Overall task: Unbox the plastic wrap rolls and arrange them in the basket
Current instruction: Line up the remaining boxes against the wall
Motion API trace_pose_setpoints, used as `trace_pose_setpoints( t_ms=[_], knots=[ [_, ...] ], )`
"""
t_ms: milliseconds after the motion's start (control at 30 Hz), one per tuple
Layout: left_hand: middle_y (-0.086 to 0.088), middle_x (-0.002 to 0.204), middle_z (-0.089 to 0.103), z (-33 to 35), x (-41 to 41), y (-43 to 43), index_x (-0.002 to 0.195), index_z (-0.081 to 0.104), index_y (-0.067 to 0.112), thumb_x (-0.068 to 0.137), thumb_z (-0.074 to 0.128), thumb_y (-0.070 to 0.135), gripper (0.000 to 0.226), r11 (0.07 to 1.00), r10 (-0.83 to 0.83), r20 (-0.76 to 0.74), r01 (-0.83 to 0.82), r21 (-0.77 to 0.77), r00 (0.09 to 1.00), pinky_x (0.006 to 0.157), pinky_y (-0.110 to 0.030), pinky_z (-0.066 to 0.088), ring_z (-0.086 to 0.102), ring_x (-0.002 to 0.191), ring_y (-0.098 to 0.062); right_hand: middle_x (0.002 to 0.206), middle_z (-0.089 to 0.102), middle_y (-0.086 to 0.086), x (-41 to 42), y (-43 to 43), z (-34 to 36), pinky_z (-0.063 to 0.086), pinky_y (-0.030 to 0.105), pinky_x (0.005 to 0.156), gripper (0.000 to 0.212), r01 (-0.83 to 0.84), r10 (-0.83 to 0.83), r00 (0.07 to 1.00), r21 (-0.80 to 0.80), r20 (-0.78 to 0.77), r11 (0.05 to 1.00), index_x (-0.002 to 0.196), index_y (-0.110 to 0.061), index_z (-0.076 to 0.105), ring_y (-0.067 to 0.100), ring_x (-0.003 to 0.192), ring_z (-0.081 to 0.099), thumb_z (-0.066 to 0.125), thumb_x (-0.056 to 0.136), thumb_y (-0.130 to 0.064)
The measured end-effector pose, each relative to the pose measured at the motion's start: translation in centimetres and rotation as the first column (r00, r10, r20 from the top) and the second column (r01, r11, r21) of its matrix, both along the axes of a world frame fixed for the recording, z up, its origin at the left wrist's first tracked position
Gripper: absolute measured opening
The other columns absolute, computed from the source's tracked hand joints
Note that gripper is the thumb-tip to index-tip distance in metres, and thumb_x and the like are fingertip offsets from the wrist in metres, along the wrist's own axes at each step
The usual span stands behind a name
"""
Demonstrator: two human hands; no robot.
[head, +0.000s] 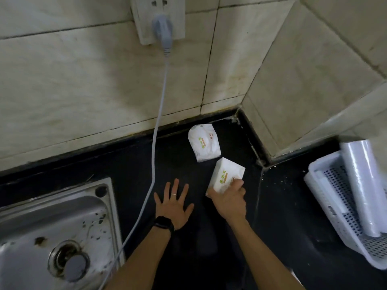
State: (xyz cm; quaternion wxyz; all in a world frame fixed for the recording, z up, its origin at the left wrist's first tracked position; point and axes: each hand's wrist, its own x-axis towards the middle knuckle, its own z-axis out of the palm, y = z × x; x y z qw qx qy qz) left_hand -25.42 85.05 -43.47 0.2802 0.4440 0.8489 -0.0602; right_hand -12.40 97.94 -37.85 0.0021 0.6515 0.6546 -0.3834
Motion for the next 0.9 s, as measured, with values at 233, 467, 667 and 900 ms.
trace_pose_setpoints(
  t_ms=[233,467,667,900],
  knots=[
    [-0.010,0.160,0.018,3.2,-1.1,3.3,0.153,0.022,0.028,0.096,0.043,0.053,0.066,0.999,0.021,0.001,-0.021,-0.034,1.000,0.114,-0.055,0.027,0.023,0.142,-0.036,0.125,0.046,0.007,2.4,7.1,0.9,0.047,0.039,0.079,0.061,0.076,-0.041,0.969,0.136,-0.245,0.988,0.108,-0.039,0.023,0.032,0.103,0.057,0.070,0.071,-0.054],
    [-0.011,0.157,0.024,5.1,-3.4,9.9,0.156,0.013,0.029,0.092,0.054,0.048,0.078,0.969,0.159,0.025,-0.161,0.186,0.987,0.108,-0.047,0.040,0.035,0.137,-0.032,0.137,0.039,0.019,-4.0,17.8,-0.8,0.043,0.051,0.095,0.074,-0.302,0.323,0.947,0.354,0.000,0.885,0.134,-0.016,0.029,0.043,0.119,0.044,0.070,0.079,-0.044],
    [-0.013,0.157,0.023,4.7,-4.0,15.1,0.149,0.028,0.034,0.093,0.055,0.045,0.063,0.975,0.074,-0.058,-0.060,0.214,0.996,0.097,-0.045,0.046,0.042,0.130,-0.032,0.159,0.028,0.017,-4.6,19.1,-3.2,0.048,0.055,0.095,0.073,-0.458,0.362,0.887,0.455,0.286,0.764,0.151,-0.017,0.027,0.043,0.133,0.035,0.050,0.094,-0.055],
    [-0.008,0.154,0.032,4.2,-3.2,17.0,0.133,0.045,0.021,0.102,0.047,0.036,0.034,0.986,0.080,-0.030,-0.075,0.149,0.996,0.085,-0.044,0.054,0.053,0.117,-0.029,0.161,0.028,0.012,-4.3,20.0,-3.4,0.052,0.050,0.092,0.069,-0.521,0.387,0.850,0.459,0.357,0.720,0.153,-0.015,0.033,0.042,0.127,0.038,0.045,0.098,-0.055]
  ],
)
